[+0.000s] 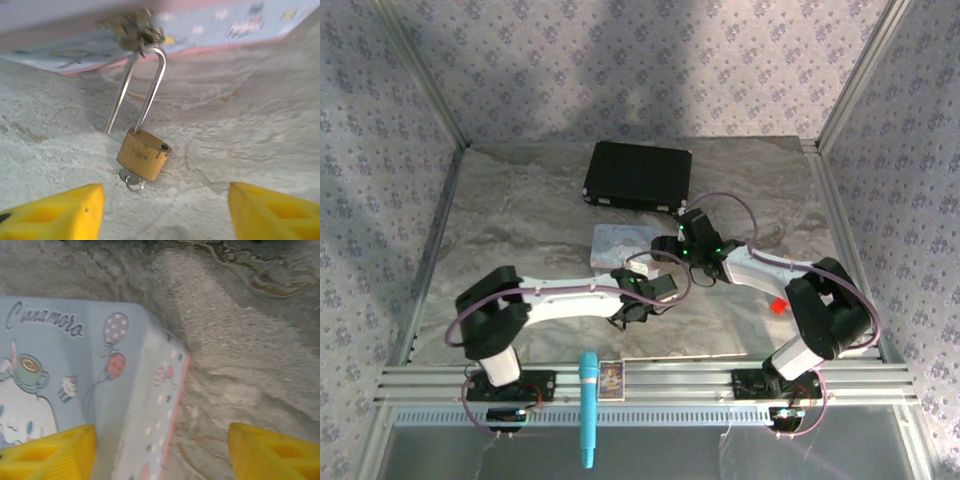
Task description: Unlock the padlock with the key
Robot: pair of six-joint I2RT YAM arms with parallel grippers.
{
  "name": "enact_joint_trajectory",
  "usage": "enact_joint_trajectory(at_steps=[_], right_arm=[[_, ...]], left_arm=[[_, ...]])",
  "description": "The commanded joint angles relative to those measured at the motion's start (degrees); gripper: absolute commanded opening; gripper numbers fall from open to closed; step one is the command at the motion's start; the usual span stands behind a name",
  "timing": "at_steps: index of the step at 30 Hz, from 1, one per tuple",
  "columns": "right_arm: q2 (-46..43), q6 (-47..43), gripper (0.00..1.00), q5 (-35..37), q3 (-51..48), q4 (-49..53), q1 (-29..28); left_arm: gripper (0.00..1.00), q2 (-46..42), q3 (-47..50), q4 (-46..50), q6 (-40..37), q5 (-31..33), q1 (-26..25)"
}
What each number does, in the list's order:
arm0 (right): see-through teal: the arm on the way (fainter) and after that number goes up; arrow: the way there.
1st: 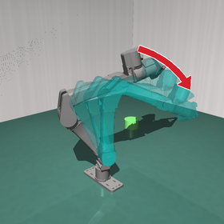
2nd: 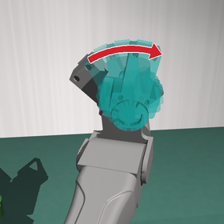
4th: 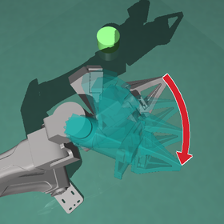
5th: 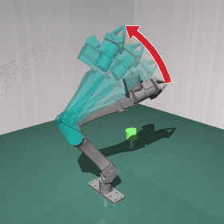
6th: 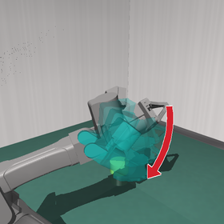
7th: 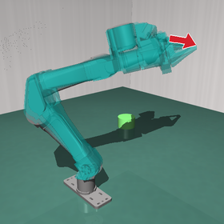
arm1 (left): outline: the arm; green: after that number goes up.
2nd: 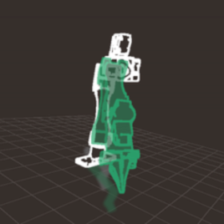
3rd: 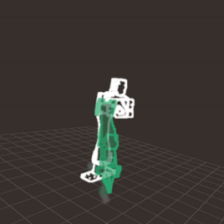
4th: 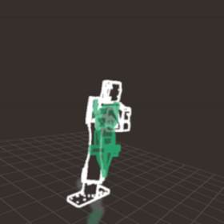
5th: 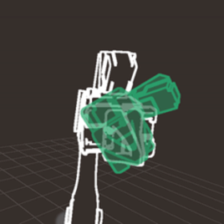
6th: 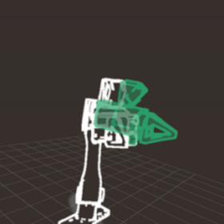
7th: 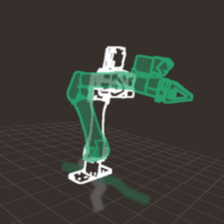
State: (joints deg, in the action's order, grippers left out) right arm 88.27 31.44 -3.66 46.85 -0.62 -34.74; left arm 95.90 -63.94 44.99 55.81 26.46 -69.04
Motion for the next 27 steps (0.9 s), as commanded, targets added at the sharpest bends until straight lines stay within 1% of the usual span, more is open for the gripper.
enact_joint_trajectory(at_steps=[1, 2, 3, 4, 6, 9, 11, 13, 15, 16, 18, 19, 22, 23, 25, 27], right_arm=[[-4.4, -2.7, 0.8, 4.5, 0.4, 8.2, -0.1], [-6.0, -3.2, 0.83, 5.9, 0.4, 8.6, -0.4], [-7.9, -3.7, 0.89, 7.8, 0.1, 8.7, -1.0], [-9.7, -4.0, 0.99, 9.6, -0.3, 8.5, -1.5], [-13.0, -2.4, 0.99, 11.9, -0.6, 9.7, -2.2], [-16.4, -3.7, 0.99, 7.7, 0.7, 14.1, -2.8], [-17.2, -2.3, 0.99, 7.5, 1.5, 17.3, -4.5], [-16.9, 2.1, 0.99, 10.9, 2.1, 19.8, -8.3], [-15.1, 4.0, 0.98, 13.7, 3.5, 21.8, -13.2], [-13.6, 6.2, 0.97, 16.7, 5.0, 23.5, -16.0], [-10.3, 8.6, 0.97, 20.5, 7.5, 25.3, -21.6], [-8.3, 9.7, 0.95, 21.2, 8.7, 25.1, -23.7], [-1.9, 10.7, 0.86, 21.2, 10.9, 21.2, -28.6], [0.1, 10.9, 0.83, 21.3, 11.9, 20.5, -29.5], [5.3, 11.1, 0.73, 21.9, 14.5, 20.1, -31.2], [9.2, 11.0, 0.66, 22.1, 16.5, 19.4, -32.4]], left_arm=[[0.83, -8.7, 1.0, -1.5, -3.2, 1.4, 1.9], [0.9, -11.1, 2.1, -2.7, -4.3, 1.2, 2.9], [0.98, -13.9, 3.3, -3.7, -5.3, 0.9, 4.2], [1.0, -16.8, 4.3, -4.7, -6.2, 0.5, 5.6], [1.0, -21.5, 6.0, -5.8, -8.3, -0.2, 8.6], [1.0, -26.8, 8.3, -5.8, -11.2, -2.6, 14.0], [1.0, -29.6, 9.8, -7.1, -11.9, -5.5, 18.1], [1.0, -32.2, 12.2, -8.9, -12.4, -9.6, 22.2], [1.0, -34.4, 14.7, -10.5, -12.1, -12.9, 25.4], [1.0, -35.5, 15.9, -11.4, -11.7, -14.1, 26.6], [1.0, -37.0, 17.5, -12.0, -11.1, -14.9, 27.9], [1.0, -37.8, 18.2, -11.9, -10.8, -14.7, 28.4], [1.0, -39.8, 20.8, -12.0, -8.6, -14.3, 29.5], [1.0, -40.6, 22.2, -12.7, -7.6, -14.8, 30.0], [1.0, -42.2, 25.0, -14.5, -6.0, -17.4, 31.4], [1.0, -43.5, 27.0, -14.8, -4.9, -17.9, 32.1]])
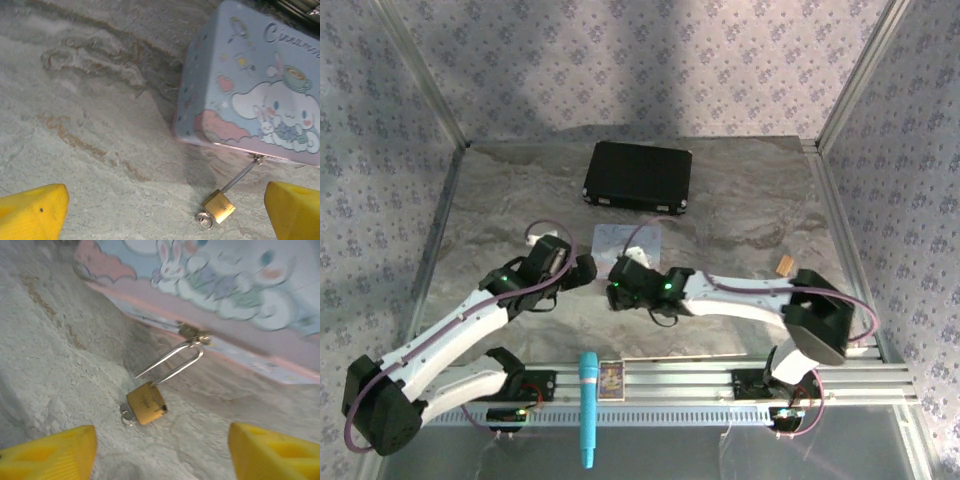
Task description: Unlock the padlock with the key
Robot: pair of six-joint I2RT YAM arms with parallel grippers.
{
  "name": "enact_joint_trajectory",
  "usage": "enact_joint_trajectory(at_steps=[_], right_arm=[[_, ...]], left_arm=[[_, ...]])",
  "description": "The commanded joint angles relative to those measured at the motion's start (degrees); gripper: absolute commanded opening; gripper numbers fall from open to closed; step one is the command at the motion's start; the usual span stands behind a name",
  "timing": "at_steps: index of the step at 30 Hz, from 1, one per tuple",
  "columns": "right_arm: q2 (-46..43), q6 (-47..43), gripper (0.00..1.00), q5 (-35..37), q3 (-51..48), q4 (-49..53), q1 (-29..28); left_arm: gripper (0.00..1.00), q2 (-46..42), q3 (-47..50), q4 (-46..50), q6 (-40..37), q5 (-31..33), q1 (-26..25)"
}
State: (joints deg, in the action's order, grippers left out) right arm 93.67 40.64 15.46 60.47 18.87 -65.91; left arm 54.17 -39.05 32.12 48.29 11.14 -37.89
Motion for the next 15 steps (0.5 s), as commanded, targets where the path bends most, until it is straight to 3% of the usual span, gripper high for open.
enact_joint_trajectory(at_steps=[1, 8, 15], right_arm=[[5.7, 1.7, 0.64, 3.0, 4.0, 0.2, -1.7], [13.4, 4.4, 0.61, 4.8, 9.3, 3.3, -2.8], [17.7, 5.3, 0.61, 4.9, 10.9, 3.5, -2.2]], left_arm=[[1.0, -2.6, 2.9, -1.8, 3.0, -2.6, 1.1], [1.0, -8.2, 7.2, -1.7, 5.8, -2.2, 1.9], [1.0, -7.5, 8.0, -2.1, 6.4, -2.2, 2.2]])
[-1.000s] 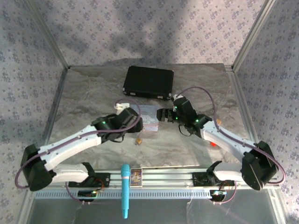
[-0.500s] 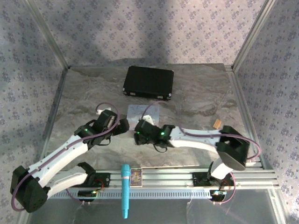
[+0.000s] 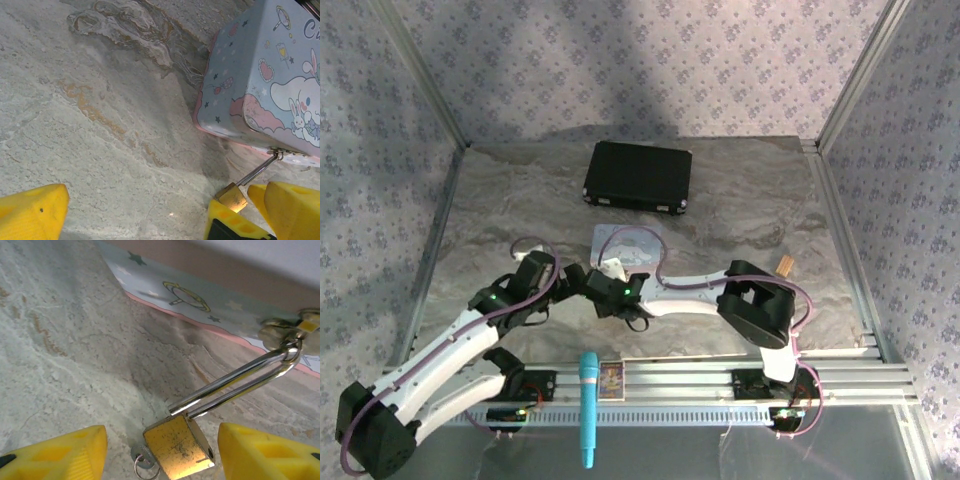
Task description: Unlock the padlock with the key
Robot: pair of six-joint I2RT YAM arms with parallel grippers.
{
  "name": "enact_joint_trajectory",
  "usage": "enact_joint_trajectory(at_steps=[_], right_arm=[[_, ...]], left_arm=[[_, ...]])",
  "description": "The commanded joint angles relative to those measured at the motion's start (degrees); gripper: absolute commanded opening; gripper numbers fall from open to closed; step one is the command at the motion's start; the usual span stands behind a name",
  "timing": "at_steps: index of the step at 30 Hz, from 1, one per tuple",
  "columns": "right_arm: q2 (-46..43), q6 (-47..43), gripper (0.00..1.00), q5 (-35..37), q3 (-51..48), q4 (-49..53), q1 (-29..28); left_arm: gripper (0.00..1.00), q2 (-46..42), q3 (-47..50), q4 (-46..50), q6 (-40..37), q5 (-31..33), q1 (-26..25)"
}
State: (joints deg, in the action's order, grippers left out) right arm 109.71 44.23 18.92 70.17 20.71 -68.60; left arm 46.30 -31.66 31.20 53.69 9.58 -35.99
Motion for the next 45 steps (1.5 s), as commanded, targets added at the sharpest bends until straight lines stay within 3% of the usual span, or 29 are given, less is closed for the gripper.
enact_joint_trajectory(at_steps=[1, 5, 10, 16, 21, 24, 27, 33, 39, 45], right_arm=[[2.0, 1.9, 0.61, 1.0, 1.1, 1.3, 0.8], [2.6, 3.2, 0.6, 1.8, 1.2, 3.5, 1.2], [0.7, 4.2, 0.51, 1.1, -1.4, 3.6, 1.0], [-3.4, 4.9, 0.43, -0.1, -8.9, 0.6, 1.1], [-6.3, 3.9, 0.42, -0.6, -11.8, 0.3, 1.4], [-7.4, 3.7, 0.47, 0.0, -13.0, 1.6, 2.1], [-8.3, 3.5, 0.52, 0.2, -14.4, 1.6, 2.8], [-9.1, 3.3, 0.52, -0.1, -15.2, 2.1, 3.1], [-11.6, 5.5, 0.43, -1.6, -18.7, 0.9, 3.6], [-15.5, 6.4, 0.35, -1.9, -23.9, -2.8, 4.5]], left_arm=[[1.0, 0.5, 0.7, -1.4, 0.9, -0.8, 0.2], [1.0, 0.7, 1.1, -1.8, 1.0, -0.9, 0.2], [1.0, 0.9, 1.4, -2.4, 1.2, -1.3, 0.2], [1.0, 0.4, 0.9, -2.6, -0.5, -0.8, 0.2], [1.0, -0.3, -0.6, -2.6, -8.0, -0.3, 0.2], [1.0, 0.3, -2.7, -1.3, -11.4, 0.5, 0.0], [1.0, 1.7, -4.1, -0.8, -12.3, 0.6, -0.2], [1.0, 3.7, -5.1, -2.6, -12.8, 1.2, -2.0], [1.0, 6.5, -11.4, 0.6, -24.8, 9.4, -6.6], [1.0, 12.4, -15.9, -0.3, -34.8, 7.3, -8.6]])
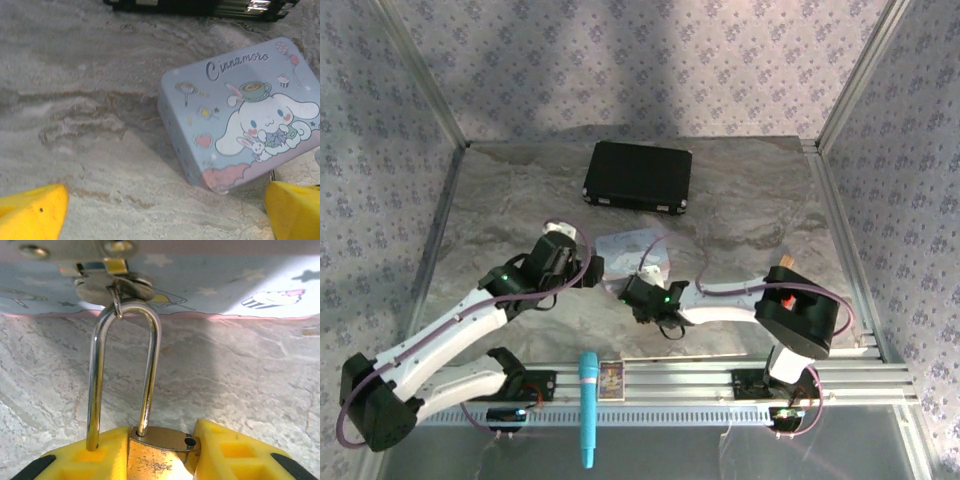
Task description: Unlock the padlock with the key
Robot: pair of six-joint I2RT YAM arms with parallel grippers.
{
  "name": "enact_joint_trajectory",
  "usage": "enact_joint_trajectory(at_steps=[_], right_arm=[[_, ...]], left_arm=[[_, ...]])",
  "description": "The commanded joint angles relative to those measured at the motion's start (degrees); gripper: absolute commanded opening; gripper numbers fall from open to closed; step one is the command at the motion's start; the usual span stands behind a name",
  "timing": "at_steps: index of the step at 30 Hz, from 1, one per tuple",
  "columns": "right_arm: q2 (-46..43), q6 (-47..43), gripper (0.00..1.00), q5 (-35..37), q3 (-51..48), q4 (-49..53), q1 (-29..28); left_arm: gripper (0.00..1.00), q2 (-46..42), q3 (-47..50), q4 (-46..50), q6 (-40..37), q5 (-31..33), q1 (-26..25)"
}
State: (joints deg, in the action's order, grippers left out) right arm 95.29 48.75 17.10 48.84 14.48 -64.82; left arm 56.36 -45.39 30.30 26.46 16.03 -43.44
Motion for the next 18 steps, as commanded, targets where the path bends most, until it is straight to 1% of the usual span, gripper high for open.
enact_joint_trajectory(at_steps=[1, 3, 6, 9, 11, 13, 16, 18], right_arm=[[-1.9, 2.2, 0.34, 0.3, -3.4, 3.3, 0.9], [-3.7, 2.1, 0.34, 0.1, -5.5, 1.7, 1.7], [-6.3, 0.8, 0.34, -2.2, -9.2, -2.4, 4.1], [-7.2, -0.7, 0.35, -3.7, -11.2, -6.1, 5.5], [-6.8, -1.0, 0.34, -4.7, -11.4, -8.2, 5.8], [-6.7, -0.7, 0.33, -4.8, -11.7, -10.3, 5.9], [-6.7, 0.5, 0.32, -3.7, -11.7, -11.0, 5.9], [-7.0, 2.1, 0.32, -3.0, -12.4, -11.9, 6.2]], left_arm=[[1.0, 3.6, -2.7, 0.6, -9.1, 1.4, -1.9], [1.0, 5.7, -3.6, 0.0, -11.9, 2.0, -3.1], [1.0, 9.8, -5.6, 0.0, -15.3, 3.6, -5.4], [1.0, 14.8, -7.1, -1.8, -20.3, 7.4, -10.3], [1.0, 18.9, -8.2, -3.2, -22.5, 7.5, -12.2], [1.0, 22.0, -9.1, -4.0, -23.9, 7.5, -13.2], [0.99, 24.4, -9.2, -4.9, -25.4, 7.2, -13.5], [0.98, 25.5, -8.7, -5.3, -26.3, 8.6, -14.2]])
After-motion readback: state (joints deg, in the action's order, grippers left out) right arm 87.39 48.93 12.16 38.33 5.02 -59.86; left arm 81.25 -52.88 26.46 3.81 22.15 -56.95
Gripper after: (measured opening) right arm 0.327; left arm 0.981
